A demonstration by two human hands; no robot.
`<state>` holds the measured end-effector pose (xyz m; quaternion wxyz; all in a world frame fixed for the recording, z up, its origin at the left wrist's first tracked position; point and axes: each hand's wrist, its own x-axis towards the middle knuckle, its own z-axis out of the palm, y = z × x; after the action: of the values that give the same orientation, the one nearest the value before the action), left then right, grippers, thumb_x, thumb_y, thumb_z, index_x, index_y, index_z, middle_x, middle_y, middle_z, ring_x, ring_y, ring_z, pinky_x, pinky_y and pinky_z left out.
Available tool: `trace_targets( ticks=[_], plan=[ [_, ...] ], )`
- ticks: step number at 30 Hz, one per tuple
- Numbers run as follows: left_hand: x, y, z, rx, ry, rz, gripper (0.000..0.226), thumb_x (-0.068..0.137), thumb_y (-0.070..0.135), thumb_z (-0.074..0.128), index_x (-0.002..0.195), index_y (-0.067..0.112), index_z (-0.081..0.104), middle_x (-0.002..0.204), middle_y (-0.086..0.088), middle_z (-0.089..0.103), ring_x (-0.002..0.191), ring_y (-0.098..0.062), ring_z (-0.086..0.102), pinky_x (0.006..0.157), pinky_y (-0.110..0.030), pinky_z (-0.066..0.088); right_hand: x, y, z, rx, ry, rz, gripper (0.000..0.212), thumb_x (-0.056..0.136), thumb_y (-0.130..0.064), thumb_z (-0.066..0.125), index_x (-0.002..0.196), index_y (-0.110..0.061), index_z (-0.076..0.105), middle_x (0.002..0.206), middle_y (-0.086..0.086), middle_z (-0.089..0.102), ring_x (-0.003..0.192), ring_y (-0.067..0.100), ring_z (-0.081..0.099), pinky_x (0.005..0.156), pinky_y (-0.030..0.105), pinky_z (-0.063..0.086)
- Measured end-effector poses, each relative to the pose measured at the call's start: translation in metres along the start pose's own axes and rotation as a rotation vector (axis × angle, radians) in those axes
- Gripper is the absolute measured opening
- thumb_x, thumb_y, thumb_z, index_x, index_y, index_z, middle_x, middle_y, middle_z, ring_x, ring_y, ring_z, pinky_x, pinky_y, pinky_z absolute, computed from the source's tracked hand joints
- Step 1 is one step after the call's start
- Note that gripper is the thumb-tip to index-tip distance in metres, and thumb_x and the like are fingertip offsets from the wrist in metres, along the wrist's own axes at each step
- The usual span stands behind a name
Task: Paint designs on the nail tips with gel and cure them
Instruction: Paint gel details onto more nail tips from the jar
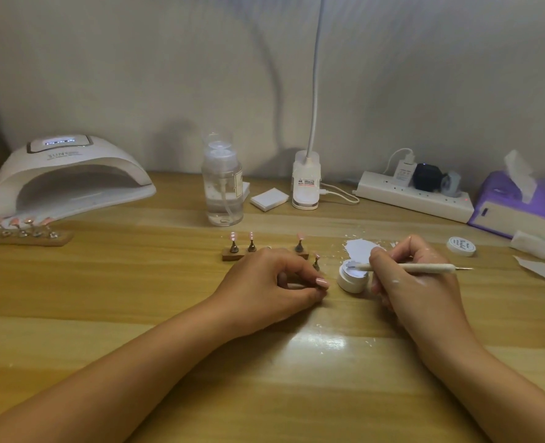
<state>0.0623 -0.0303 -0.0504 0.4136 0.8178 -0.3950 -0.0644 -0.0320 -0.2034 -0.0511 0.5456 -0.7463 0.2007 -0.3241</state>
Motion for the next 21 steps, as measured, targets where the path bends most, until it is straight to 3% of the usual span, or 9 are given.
trace_targets(
  ticks=[4,7,10,12,14,18,21],
  plan=[
    [0.0002,0.0031,0.0022,0.027,0.024,-0.019,0.011,0.076,0.038,0.080,0.080,0.043,0.071,0.073,0.039,0.057,0.059,0.006,0.050,0.057,-0.015,0.033,0.0016,0.0021,0.0003,-0.037,0.011,-0.013,0.026,0.081,-0.018,0.067,0.066,-0.011,0.047,0.063,0.024,0.057,0.054,0.020,0.045,0.057,0.033,0.036],
    [-0.0011,0.0037,0.0057,0.037,0.074,-0.002,0.016,0.076,0.034,0.081,0.074,0.040,0.067,0.061,0.040,0.055,0.056,0.017,0.050,0.054,-0.004,0.032,0.0022,0.0037,0.0006,-0.063,0.007,-0.023,0.025,0.082,-0.019,0.068,0.068,-0.012,0.047,0.064,0.024,0.056,0.054,0.020,0.044,0.056,0.033,0.036],
    [-0.0022,0.0037,0.0076,0.009,0.100,0.004,0.011,0.078,0.028,0.080,0.075,0.034,0.072,0.055,0.035,0.056,0.051,0.018,0.049,0.051,-0.001,0.031,0.0038,0.0058,0.0005,-0.053,0.016,-0.026,0.025,0.082,-0.017,0.068,0.069,-0.012,0.048,0.060,0.021,0.054,0.055,0.020,0.044,0.056,0.032,0.035],
    [-0.0023,0.0038,0.0074,-0.021,0.102,0.010,0.008,0.079,0.026,0.079,0.076,0.031,0.075,0.062,0.030,0.062,0.051,0.016,0.051,0.052,-0.002,0.031,0.0047,0.0066,0.0004,-0.039,0.023,-0.024,0.024,0.082,-0.016,0.068,0.069,-0.012,0.047,0.056,0.014,0.051,0.054,0.020,0.043,0.055,0.031,0.034],
    [-0.0022,0.0043,0.0072,-0.036,0.084,0.007,0.005,0.080,0.027,0.078,0.078,0.031,0.076,0.073,0.024,0.068,0.051,0.013,0.051,0.053,-0.005,0.031,0.0044,0.0068,0.0007,-0.056,0.018,-0.035,0.025,0.082,-0.017,0.068,0.069,-0.011,0.047,0.057,0.017,0.051,0.053,0.019,0.042,0.054,0.031,0.034],
    [-0.0017,0.0045,0.0067,-0.018,0.067,0.008,0.005,0.079,0.031,0.078,0.082,0.035,0.078,0.060,0.030,0.059,0.052,0.012,0.049,0.052,-0.005,0.030,0.0031,0.0052,0.0011,-0.068,0.011,-0.045,0.026,0.082,-0.017,0.068,0.069,-0.007,0.047,0.067,0.028,0.055,0.056,0.020,0.042,0.056,0.032,0.034],
    [-0.0011,0.0048,0.0053,0.013,0.042,0.008,0.008,0.078,0.035,0.079,0.087,0.036,0.078,0.063,0.036,0.055,0.056,0.004,0.047,0.058,-0.019,0.033,0.0035,0.0053,0.0011,-0.061,0.010,-0.047,0.026,0.081,-0.016,0.067,0.069,-0.006,0.047,0.064,0.027,0.054,0.056,0.020,0.041,0.056,0.032,0.033]
  ],
)
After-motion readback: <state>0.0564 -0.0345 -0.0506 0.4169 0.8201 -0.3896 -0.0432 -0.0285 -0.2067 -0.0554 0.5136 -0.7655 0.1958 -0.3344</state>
